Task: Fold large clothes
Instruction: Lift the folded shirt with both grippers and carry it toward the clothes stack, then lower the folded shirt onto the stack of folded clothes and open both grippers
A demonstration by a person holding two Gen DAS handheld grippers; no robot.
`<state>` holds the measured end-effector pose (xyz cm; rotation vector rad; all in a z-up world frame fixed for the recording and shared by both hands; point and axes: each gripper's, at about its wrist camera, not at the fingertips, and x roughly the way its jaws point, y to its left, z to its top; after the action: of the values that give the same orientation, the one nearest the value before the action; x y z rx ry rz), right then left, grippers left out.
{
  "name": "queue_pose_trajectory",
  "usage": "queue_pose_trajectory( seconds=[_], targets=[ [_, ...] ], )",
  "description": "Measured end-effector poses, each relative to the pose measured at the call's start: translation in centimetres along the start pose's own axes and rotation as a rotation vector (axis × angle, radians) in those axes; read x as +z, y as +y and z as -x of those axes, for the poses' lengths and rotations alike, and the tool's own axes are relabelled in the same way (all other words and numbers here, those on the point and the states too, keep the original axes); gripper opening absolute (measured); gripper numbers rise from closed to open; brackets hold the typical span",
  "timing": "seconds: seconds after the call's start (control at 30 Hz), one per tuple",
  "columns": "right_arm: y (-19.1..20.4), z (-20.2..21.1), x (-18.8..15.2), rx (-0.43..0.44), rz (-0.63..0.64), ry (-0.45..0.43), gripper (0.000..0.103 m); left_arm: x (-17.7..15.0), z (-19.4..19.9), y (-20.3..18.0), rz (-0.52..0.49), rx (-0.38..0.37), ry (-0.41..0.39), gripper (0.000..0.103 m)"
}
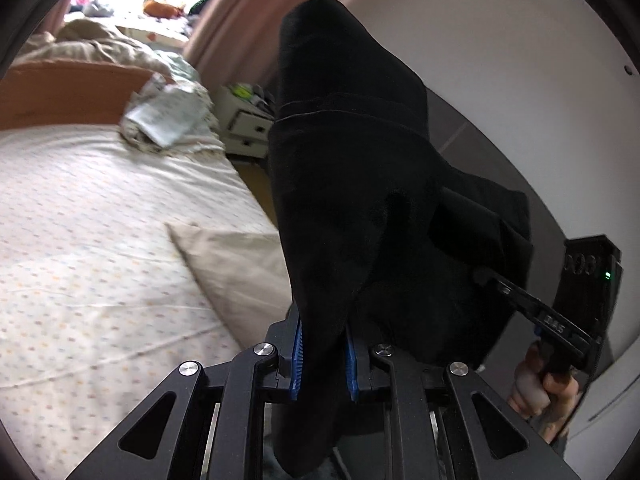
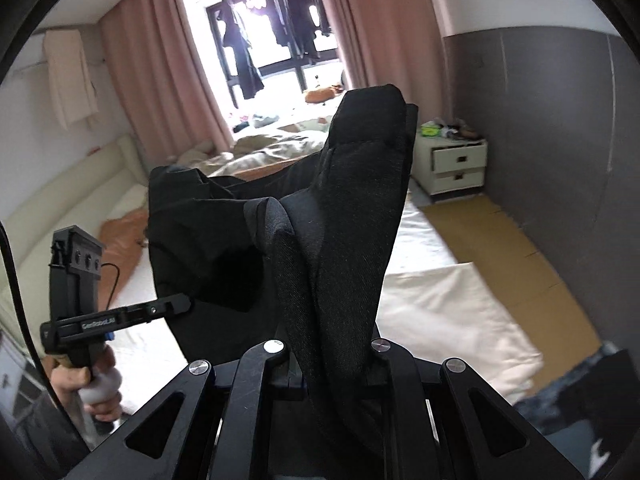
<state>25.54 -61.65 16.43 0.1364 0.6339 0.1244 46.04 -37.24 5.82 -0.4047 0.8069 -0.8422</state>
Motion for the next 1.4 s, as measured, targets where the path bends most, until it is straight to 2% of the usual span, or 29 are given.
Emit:
queue_pose_trajectory(
  seconds=[0.1,0.27,0.57,0.77,1.03,1.13,1.2,1.23,1.27,1.33,1.4],
  targets=[
    [-1.4,-0.4,0.3,-0.048,-0.006,0.020,0.013,0.1,-2.4,-0.7,-0.016,-0.015,0.026,0.017],
    [-3.9,-2.2,1.1,-0.108,-0.006,0.062,0.013,0.7,-6.2,1.7,0.029,-0.047,0.075,0.017],
    [-6.7,-8.3,3.3,-0.214,0.002,0.153,0.012,1.3,-11.6,5.4,0.118,-0.081,0.126,0.017],
    [-7.5,-13.7,4.4,-0.248,0.033,0.210,0.012,2.0,-14.6,9.0,0.180,-0.069,0.158,0.017],
    [-10.0,-21.4,3.2,-0.281,0.031,0.294,0.012,1.9,-20.1,14.7,0.232,-0.011,0.220,0.017],
    [-11.8,-24.1,1.9,-0.361,-0.007,0.306,0.021,1.4,-22.3,16.5,0.253,0.046,0.254,0.019],
    [-12.9,-25.6,0.3,-0.445,-0.033,0.339,0.039,1.0,-23.7,17.6,0.254,0.115,0.291,0.025],
    [-13.5,-25.7,-0.4,-0.483,-0.044,0.356,0.041,1.1,-24.1,18.1,0.250,0.121,0.301,0.032],
    [-14.2,-25.3,-1.3,-0.534,-0.055,0.365,0.044,0.9,-24.3,18.4,0.246,0.115,0.307,0.041],
    [-15.5,-23.6,-2.5,-0.603,-0.088,0.354,0.046,0.7,-24.3,18.9,0.238,0.081,0.304,0.050],
    [-16.5,-20.5,-4.4,-0.619,-0.133,0.313,0.054,0.6,-24.3,19.1,0.229,0.074,0.303,0.052]
  ],
)
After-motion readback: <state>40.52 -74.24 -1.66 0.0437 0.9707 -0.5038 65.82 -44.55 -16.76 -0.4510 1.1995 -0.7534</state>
